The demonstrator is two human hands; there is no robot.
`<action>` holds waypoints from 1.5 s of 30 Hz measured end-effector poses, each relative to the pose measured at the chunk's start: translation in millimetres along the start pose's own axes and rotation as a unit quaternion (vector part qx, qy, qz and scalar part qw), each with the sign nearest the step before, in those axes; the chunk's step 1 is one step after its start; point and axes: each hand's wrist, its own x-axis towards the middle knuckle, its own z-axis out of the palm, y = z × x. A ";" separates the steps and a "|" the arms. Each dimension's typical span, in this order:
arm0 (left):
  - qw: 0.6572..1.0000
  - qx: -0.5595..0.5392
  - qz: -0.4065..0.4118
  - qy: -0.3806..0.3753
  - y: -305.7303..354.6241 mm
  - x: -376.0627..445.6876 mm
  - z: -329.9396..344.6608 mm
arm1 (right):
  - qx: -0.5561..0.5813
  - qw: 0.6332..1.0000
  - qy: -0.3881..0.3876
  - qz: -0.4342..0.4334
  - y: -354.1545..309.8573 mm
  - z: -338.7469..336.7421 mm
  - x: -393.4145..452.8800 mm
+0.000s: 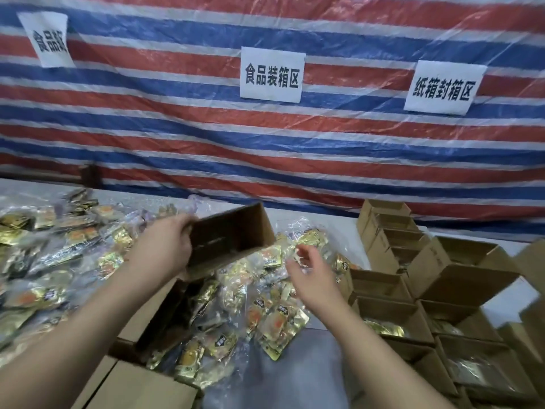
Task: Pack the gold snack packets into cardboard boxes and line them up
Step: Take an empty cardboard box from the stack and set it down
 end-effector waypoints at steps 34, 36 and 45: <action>0.936 -0.205 -0.083 -0.275 52.2 -285.8 214.3 | -0.313 0.941 -0.059 0.114 221.1 7.9 -175.2; 0.936 -0.206 -0.081 -0.272 52.1 -286.1 213.7 | -0.323 0.938 -0.057 0.111 221.0 8.0 -175.4; 0.966 -0.157 -0.060 -0.197 60.7 -218.8 213.8 | -0.271 0.956 -0.055 0.099 216.2 -5.2 -168.0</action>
